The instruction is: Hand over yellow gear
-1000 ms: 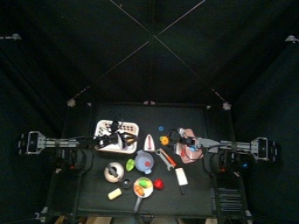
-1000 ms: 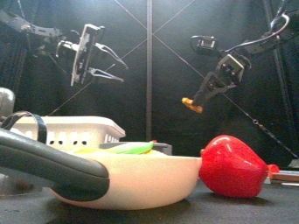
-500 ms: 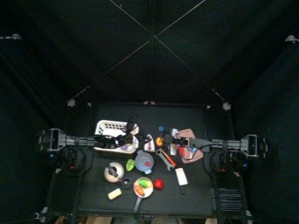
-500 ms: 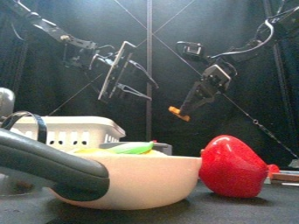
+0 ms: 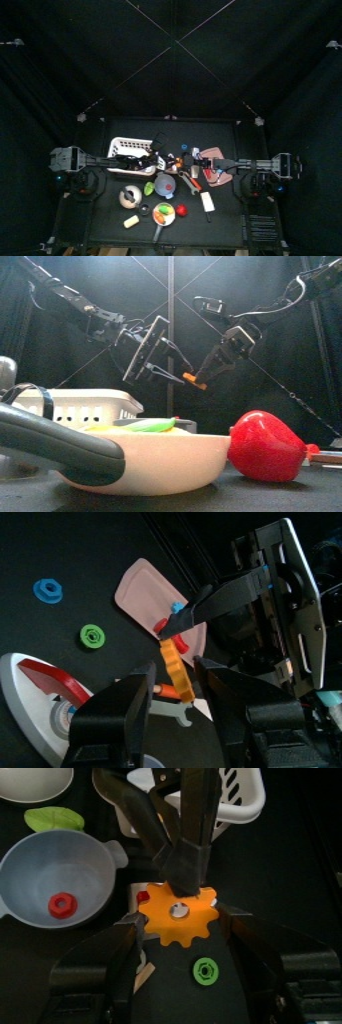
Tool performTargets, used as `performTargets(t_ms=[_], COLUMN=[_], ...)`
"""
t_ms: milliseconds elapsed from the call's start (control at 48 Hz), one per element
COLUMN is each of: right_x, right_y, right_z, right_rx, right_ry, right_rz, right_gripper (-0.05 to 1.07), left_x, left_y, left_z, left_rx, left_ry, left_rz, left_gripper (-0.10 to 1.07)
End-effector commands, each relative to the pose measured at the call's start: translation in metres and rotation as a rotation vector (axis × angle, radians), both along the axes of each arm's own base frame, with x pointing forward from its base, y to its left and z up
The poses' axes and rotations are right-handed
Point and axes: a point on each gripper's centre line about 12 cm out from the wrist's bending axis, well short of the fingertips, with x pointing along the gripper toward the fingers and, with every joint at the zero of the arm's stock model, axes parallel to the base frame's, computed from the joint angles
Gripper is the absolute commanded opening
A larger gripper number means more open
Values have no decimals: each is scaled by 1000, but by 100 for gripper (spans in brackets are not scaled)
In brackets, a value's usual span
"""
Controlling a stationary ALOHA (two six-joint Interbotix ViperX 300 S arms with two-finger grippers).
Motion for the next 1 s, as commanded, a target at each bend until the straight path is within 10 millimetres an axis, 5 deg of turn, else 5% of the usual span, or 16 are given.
performTargets(t_ms=[0,188,542,979], right_x=[7,7,8,9], right_y=[1,1,-1,5], right_z=[15,13,15,15], right_rx=[-14,-17,1,19], right_ry=[-43,-40,-51,-86], right_rz=[12,15,0,14], right_gripper=[68,68,70,91], left_x=[11,15,14,11], left_y=[-1,-5,-7,-8], left_z=[12,12,10,6], left_rx=[8,10,1,4], left_ry=[-37,-38,-21,1], left_rz=[-6,-18,-28,-38], left_gripper=[76,70,40,39])
